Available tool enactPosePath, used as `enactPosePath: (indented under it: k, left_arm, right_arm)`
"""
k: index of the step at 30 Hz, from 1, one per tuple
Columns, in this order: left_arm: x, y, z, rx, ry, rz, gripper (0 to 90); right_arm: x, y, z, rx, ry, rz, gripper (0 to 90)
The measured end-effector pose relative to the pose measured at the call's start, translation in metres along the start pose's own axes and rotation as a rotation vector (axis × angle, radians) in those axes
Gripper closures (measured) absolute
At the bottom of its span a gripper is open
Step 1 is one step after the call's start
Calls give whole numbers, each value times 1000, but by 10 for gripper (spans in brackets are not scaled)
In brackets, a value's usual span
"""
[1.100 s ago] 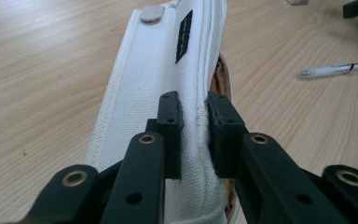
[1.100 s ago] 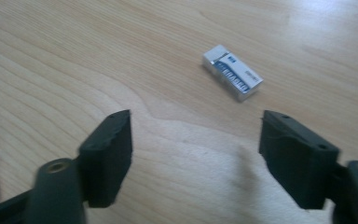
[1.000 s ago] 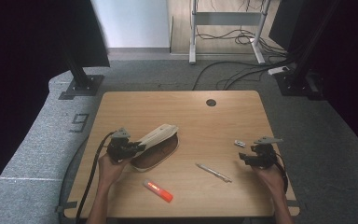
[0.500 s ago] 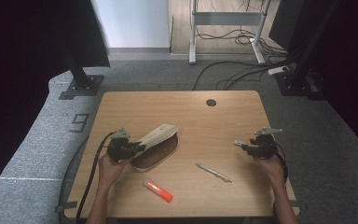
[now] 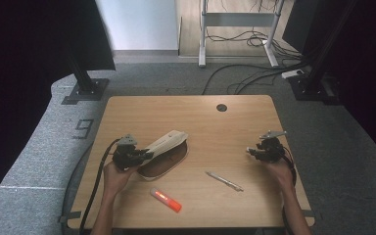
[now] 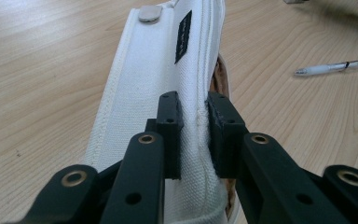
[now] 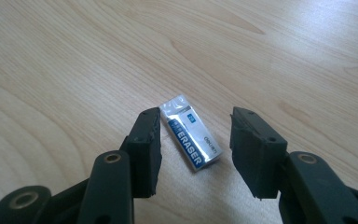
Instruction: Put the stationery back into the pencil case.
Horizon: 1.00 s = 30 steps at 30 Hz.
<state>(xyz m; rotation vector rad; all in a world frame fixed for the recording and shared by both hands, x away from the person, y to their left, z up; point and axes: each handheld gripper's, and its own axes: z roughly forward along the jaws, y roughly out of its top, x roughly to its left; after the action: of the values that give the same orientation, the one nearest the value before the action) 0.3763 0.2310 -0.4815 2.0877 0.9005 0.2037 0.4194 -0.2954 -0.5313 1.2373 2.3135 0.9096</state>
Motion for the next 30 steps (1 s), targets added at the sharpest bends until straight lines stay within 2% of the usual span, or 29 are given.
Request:
enactPosePath:
  k: [5,9,11,14,18,25,30]
  left_arm:
    - [1,0,0,1,-6,-3,765]
    - [1,0,0,1,-7,-1,764]
    - [0,-1,0,0,-7,2,764]
    - [1,-1,0,0,-10,0,764]
    - [2,-1,0,-2,-12,-3,764]
    - [3,-2,0,-9,-20,-17,765]
    - [3,-2,0,-11,-20,-15,764]
  right_arm:
    - [-2,-1,6,3,10,-7,567]
    - [-2,-1,10,16,11,-19,649]
    - [-2,-1,10,13,32,-5,683]
    - [-2,-2,11,0,39,18,710]
    - [-2,-3,10,0,41,29,716]
    - [-4,-4,6,-15,55,78,719]
    - [0,1,-2,-34,65,68,719]
